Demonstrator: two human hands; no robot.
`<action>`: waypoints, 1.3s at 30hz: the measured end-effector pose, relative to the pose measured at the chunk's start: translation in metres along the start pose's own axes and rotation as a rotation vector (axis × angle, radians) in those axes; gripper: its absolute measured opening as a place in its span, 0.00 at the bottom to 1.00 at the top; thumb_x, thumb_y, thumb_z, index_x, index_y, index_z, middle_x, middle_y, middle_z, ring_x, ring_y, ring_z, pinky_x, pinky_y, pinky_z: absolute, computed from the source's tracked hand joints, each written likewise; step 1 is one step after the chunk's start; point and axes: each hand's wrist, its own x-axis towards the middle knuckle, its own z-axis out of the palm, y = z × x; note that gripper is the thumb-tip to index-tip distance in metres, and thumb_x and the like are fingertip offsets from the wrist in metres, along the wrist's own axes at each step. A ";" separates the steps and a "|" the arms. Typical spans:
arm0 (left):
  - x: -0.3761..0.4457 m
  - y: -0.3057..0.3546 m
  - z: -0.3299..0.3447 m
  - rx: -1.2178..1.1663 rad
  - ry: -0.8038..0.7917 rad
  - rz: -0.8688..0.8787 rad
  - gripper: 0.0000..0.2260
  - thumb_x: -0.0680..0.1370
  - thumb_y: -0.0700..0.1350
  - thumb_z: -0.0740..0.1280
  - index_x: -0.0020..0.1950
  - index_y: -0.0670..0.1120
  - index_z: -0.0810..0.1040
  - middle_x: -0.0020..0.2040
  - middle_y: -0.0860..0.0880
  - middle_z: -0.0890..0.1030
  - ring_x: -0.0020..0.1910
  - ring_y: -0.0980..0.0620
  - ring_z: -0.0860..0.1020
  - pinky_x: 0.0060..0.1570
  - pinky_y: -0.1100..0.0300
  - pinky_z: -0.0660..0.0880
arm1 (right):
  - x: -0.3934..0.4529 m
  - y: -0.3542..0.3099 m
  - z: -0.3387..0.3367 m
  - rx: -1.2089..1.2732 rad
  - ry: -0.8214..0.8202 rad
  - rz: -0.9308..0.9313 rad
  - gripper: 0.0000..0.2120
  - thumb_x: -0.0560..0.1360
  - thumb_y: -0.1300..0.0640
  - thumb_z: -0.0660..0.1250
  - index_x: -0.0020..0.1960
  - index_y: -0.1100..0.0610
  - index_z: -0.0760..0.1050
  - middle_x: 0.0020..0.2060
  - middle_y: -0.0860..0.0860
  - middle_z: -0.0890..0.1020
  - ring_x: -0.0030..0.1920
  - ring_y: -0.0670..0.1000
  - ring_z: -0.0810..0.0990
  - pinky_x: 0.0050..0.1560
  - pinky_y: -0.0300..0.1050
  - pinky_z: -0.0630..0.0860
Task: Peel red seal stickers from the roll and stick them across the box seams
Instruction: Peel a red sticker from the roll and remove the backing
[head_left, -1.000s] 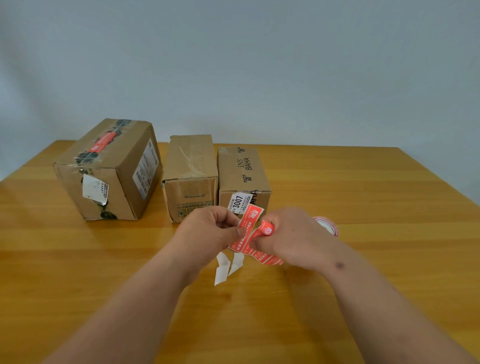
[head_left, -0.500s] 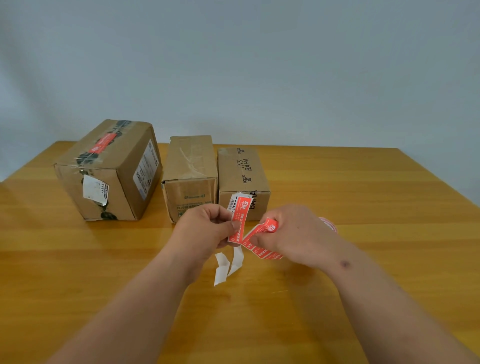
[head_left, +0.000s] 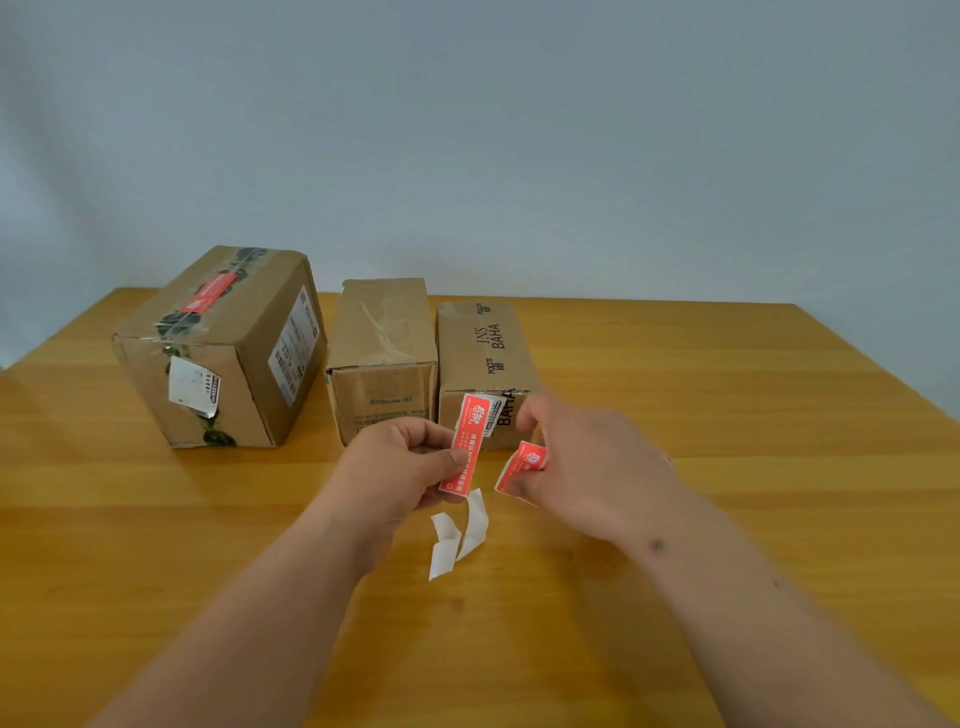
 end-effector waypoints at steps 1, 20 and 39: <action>-0.001 0.000 0.000 0.014 -0.007 0.003 0.04 0.76 0.40 0.71 0.49 0.45 0.81 0.42 0.47 0.85 0.35 0.54 0.83 0.41 0.59 0.80 | 0.002 0.000 0.003 -0.051 0.046 -0.002 0.20 0.71 0.42 0.70 0.57 0.45 0.66 0.50 0.45 0.78 0.52 0.50 0.75 0.46 0.43 0.67; -0.010 0.007 -0.003 0.113 -0.081 0.063 0.02 0.77 0.42 0.70 0.47 0.48 0.82 0.47 0.48 0.83 0.43 0.53 0.81 0.36 0.66 0.75 | 0.009 -0.001 0.009 0.479 0.130 0.058 0.09 0.77 0.50 0.63 0.41 0.50 0.79 0.30 0.43 0.77 0.26 0.41 0.71 0.29 0.35 0.66; -0.027 0.015 0.004 0.398 0.109 0.506 0.05 0.76 0.46 0.71 0.44 0.57 0.81 0.42 0.58 0.81 0.42 0.64 0.77 0.35 0.73 0.74 | -0.004 -0.009 0.004 0.763 0.084 0.064 0.07 0.73 0.57 0.67 0.37 0.55 0.80 0.27 0.49 0.75 0.28 0.45 0.68 0.27 0.35 0.63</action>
